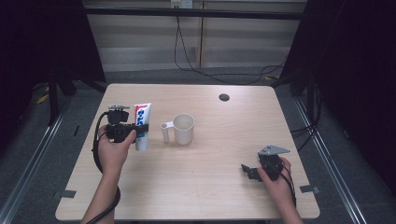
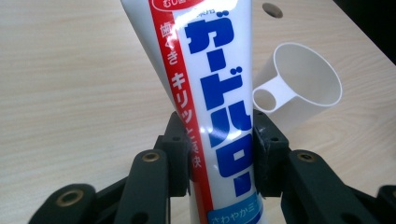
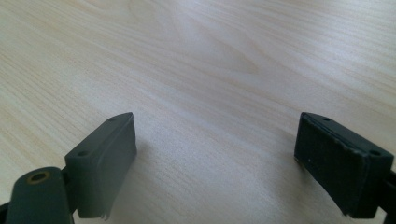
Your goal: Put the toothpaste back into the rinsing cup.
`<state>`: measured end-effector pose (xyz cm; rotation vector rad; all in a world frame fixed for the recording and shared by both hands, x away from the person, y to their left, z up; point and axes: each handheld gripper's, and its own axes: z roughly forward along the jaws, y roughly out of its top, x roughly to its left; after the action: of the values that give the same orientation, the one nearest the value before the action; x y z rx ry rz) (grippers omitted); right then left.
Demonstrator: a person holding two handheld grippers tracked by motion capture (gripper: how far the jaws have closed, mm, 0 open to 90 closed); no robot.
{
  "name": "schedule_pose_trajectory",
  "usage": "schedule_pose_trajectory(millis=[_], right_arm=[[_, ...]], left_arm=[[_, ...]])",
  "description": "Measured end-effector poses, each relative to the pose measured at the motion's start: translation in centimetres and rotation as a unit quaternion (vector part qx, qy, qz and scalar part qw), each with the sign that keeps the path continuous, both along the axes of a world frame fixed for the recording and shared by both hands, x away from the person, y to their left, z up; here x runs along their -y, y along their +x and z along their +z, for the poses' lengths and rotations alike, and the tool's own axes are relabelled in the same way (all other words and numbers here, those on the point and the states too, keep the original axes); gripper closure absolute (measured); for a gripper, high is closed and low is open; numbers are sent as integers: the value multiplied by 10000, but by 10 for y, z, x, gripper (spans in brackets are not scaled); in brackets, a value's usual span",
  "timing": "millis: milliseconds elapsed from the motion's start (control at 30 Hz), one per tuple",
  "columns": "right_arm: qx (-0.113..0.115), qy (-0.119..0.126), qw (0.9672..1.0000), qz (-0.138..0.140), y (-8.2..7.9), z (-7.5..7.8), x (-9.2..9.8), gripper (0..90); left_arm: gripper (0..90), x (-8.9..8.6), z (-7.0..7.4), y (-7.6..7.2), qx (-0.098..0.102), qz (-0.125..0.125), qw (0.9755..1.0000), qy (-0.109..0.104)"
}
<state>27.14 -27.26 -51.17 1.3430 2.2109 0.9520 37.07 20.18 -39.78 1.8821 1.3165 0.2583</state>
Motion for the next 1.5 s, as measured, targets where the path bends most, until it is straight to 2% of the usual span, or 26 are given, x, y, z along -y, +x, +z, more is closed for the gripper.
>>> schedule_pose_trajectory(millis=[267, 333, 700, 867, 1100, 1367, 1500], right_arm=[[-1, 1, 10000, 11, 0, 0, 0, 124], [-2, 1, 10000, 10, 0, 0, 0, 124], [6, -14, 10000, 31, 0, 0, 0, 124], [6, -13, 10000, 31, 0, 0, 0, 124], [7, -16, 10000, 32, 0, 0, 0, 125], [8, -18, 10000, 36, 0, 0, 0, 126], [4, -17, 10000, 36, 0, 0, 0, 126]], left_arm=[[642, 4, 5, -1, 308, -16, 9993, -231], [642, 6, 7, -2, 381, -40, 9990, -229], [642, 14, 12, -2, 576, -100, 9976, -370], [642, 17, 14, -2, 716, -46, 9966, -394], [644, 22, 18, -2, 926, -102, 9946, -462], [644, 30, 19, -1, 1142, -146, 9924, -424], [644, 34, 19, -1, 1186, -188, 9919, -418]])
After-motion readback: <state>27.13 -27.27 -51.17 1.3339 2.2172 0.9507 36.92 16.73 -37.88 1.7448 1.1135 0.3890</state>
